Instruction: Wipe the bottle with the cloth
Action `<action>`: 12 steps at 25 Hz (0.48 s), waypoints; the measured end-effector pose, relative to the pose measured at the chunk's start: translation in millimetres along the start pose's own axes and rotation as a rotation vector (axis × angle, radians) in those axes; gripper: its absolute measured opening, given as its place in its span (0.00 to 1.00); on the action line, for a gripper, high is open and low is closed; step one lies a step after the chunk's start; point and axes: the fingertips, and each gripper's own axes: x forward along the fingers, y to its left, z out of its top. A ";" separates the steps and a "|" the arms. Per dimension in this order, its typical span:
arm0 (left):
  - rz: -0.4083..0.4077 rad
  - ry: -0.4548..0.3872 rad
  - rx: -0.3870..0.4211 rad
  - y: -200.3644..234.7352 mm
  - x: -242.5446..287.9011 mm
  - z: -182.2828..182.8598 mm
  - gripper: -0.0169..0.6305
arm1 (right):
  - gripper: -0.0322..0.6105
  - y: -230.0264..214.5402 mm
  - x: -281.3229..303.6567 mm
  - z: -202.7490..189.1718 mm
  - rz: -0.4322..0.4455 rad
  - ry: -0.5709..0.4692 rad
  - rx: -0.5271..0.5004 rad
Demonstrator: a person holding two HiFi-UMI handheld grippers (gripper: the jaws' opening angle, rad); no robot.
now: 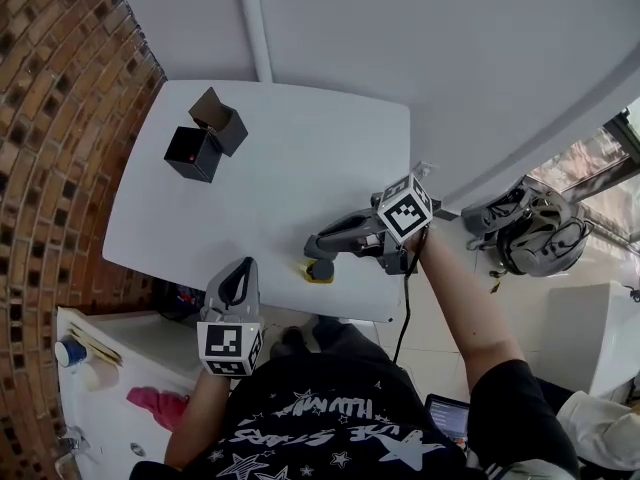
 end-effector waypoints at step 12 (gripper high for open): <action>0.069 0.056 -0.050 14.4 16.7 -14.8 0.03 | 0.11 -38.1 21.9 -37.1 0.072 0.153 0.100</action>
